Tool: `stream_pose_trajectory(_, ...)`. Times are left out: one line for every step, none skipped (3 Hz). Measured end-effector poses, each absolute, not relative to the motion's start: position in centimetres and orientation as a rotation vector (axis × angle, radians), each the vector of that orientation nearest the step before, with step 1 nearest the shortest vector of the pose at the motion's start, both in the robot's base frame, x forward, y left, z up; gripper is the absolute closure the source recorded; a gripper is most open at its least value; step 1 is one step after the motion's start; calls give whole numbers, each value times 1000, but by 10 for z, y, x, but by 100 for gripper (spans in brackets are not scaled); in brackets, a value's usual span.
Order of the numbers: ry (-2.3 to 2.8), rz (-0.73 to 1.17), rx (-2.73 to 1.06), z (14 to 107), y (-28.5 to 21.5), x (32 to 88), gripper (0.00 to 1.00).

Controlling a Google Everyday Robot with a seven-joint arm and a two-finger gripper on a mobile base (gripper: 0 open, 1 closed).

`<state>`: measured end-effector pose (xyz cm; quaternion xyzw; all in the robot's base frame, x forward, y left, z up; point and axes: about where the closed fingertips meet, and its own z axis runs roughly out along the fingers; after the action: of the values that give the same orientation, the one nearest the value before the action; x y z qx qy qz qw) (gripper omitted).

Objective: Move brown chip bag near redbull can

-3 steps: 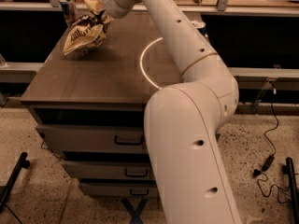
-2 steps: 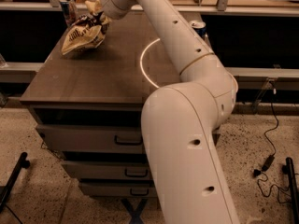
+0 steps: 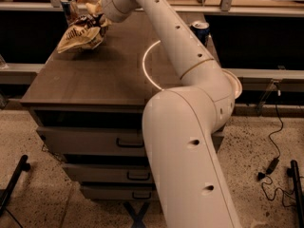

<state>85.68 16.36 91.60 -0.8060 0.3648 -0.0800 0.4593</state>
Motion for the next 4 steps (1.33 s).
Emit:
stream_pose_trajectory(933,-168,-1967,911,166,859,59)
stream_pose_trajectory(967,-164,-1964,909,165,861,36)
stream_pose_trajectory(991,-158,-1975,909,164,859,12)
stream_pose_trajectory(1004,-154,-1964,919,154,857,0)
